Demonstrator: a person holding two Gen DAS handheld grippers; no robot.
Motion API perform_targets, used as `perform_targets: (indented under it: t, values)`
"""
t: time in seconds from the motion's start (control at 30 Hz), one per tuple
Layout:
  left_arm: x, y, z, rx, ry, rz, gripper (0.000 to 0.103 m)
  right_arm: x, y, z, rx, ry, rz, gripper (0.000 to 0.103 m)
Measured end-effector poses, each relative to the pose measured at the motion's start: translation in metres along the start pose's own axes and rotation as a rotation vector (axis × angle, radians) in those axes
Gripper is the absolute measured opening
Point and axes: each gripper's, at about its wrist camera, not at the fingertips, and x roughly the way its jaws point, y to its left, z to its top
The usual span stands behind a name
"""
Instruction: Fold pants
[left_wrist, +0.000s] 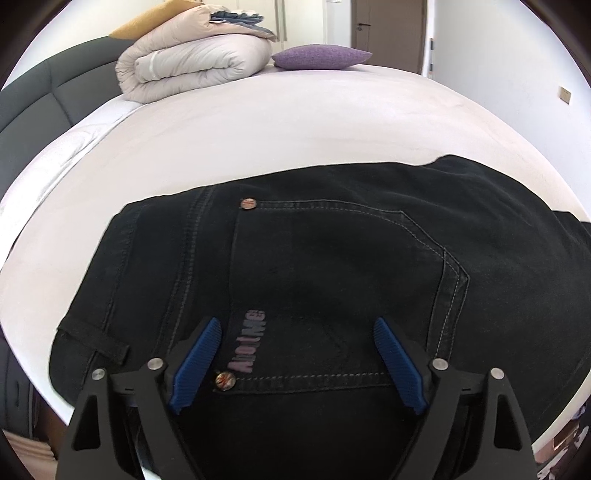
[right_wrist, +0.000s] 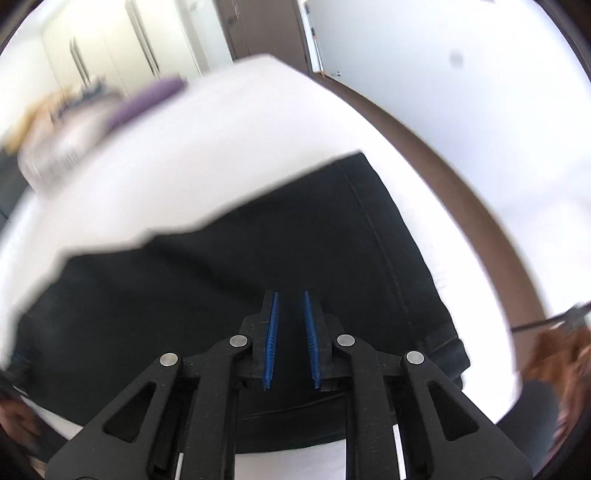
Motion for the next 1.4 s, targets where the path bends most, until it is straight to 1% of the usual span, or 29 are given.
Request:
perform_targets:
  t: [0.03, 0.1, 0.13, 0.2, 0.3, 0.33, 0.37, 0.43, 0.47, 0.5, 0.53, 0.57, 0.6, 0.63, 0.7, 0.73, 0.77, 0.8, 0.87, 0.93, 0.97, 1.03, 1.07, 1.13, 1.23, 1.3, 1.33, 1.37, 1.4]
  values:
    - [-0.007, -0.001, 0.001, -0.025, -0.009, -0.002, 0.071, -0.005, 0.009, 0.000, 0.022, -0.006, 0.095, 0.015]
    - [-0.025, -0.009, 0.005, -0.054, -0.056, -0.059, 0.069, -0.005, 0.046, -0.005, -0.010, 0.004, 0.246, 0.015]
    - [-0.036, -0.018, 0.011, -0.061, -0.096, -0.089, 0.070, 0.001, 0.070, -0.009, -0.033, 0.032, 0.354, 0.015]
    - [-0.047, -0.038, 0.023, -0.063, -0.135, -0.158, 0.070, 0.023, 0.117, -0.018, -0.060, 0.129, 0.504, 0.015]
    - [-0.032, -0.074, 0.044, -0.044, -0.107, -0.271, 0.070, 0.063, 0.186, -0.033, -0.093, 0.219, 0.606, 0.015]
    - [-0.020, -0.085, 0.048, -0.034, -0.086, -0.276, 0.070, 0.080, 0.200, -0.041, -0.087, 0.255, 0.621, 0.015]
    - [-0.006, -0.094, 0.051, -0.025, -0.054, -0.273, 0.070, 0.096, 0.204, -0.047, -0.055, 0.293, 0.608, 0.015]
    - [0.022, -0.103, 0.050, -0.013, 0.025, -0.269, 0.060, 0.143, 0.200, -0.053, 0.052, 0.383, 0.557, 0.015]
    - [0.033, -0.105, 0.046, -0.004, 0.050, -0.259, 0.058, 0.156, 0.197, -0.046, 0.093, 0.388, 0.520, 0.014]
    - [0.037, -0.107, 0.043, 0.006, 0.044, -0.262, 0.059, 0.164, 0.180, -0.046, 0.133, 0.378, 0.494, 0.006]
    - [0.037, -0.106, 0.039, 0.016, 0.023, -0.272, 0.059, 0.174, 0.159, -0.046, 0.204, 0.368, 0.516, 0.000]
    - [0.036, -0.104, 0.037, 0.019, 0.018, -0.281, 0.059, 0.179, 0.137, -0.046, 0.271, 0.350, 0.532, 0.000]
    - [0.035, -0.103, 0.035, 0.023, 0.016, -0.285, 0.059, 0.179, 0.113, -0.046, 0.323, 0.314, 0.525, 0.000]
    - [0.033, -0.102, 0.031, 0.034, 0.013, -0.285, 0.059, 0.170, 0.087, -0.040, 0.361, 0.278, 0.505, 0.000]
    - [0.034, -0.099, 0.029, 0.056, 0.004, -0.286, 0.059, 0.152, 0.046, -0.041, 0.455, 0.219, 0.456, 0.000]
    - [0.034, -0.101, 0.027, 0.061, -0.002, -0.286, 0.059, 0.137, 0.014, -0.036, 0.487, 0.198, 0.435, 0.000]
    - [0.032, -0.101, 0.025, 0.065, -0.007, -0.281, 0.059, 0.128, -0.006, -0.038, 0.510, 0.176, 0.416, 0.000]
    - [0.027, -0.093, 0.017, 0.070, -0.014, -0.275, 0.059, 0.116, -0.020, -0.042, 0.523, 0.154, 0.396, 0.000]
    - [0.022, -0.093, 0.010, 0.079, -0.030, -0.261, 0.059, 0.093, -0.047, -0.052, 0.534, 0.097, 0.367, 0.000]
    - [0.018, -0.088, 0.004, 0.073, -0.047, -0.256, 0.059, 0.082, -0.064, -0.065, 0.573, 0.058, 0.381, 0.000]
    - [0.016, -0.085, 0.000, 0.064, -0.053, -0.257, 0.059, 0.077, -0.068, -0.069, 0.575, 0.043, 0.379, 0.000]
    - [0.013, -0.080, -0.007, 0.037, -0.070, -0.262, 0.059, 0.066, -0.071, -0.076, 0.550, -0.006, 0.325, 0.000]
    - [0.012, -0.077, -0.011, 0.028, -0.078, -0.263, 0.059, 0.062, -0.074, -0.080, 0.555, -0.024, 0.324, 0.000]
    - [0.009, -0.077, -0.014, 0.033, -0.093, -0.250, 0.059, 0.059, -0.077, -0.086, 0.566, -0.026, 0.334, 0.000]
    - [0.002, -0.077, -0.023, 0.030, -0.106, -0.237, 0.059, 0.040, -0.070, -0.089, 0.508, -0.053, 0.228, 0.000]
    - [-0.001, -0.075, -0.027, 0.019, -0.105, -0.240, 0.059, 0.025, -0.074, -0.093, 0.539, -0.059, 0.212, 0.000]
    - [-0.004, -0.075, -0.026, 0.015, -0.103, -0.237, 0.059, 0.020, -0.074, -0.092, 0.554, -0.063, 0.187, 0.000]
    - [-0.006, -0.075, -0.025, 0.009, -0.097, -0.234, 0.059, 0.011, -0.070, -0.088, 0.550, -0.087, 0.150, 0.001]
    - [-0.009, -0.074, -0.023, -0.001, -0.091, -0.234, 0.059, -0.009, -0.076, -0.079, 0.534, -0.118, 0.146, 0.004]
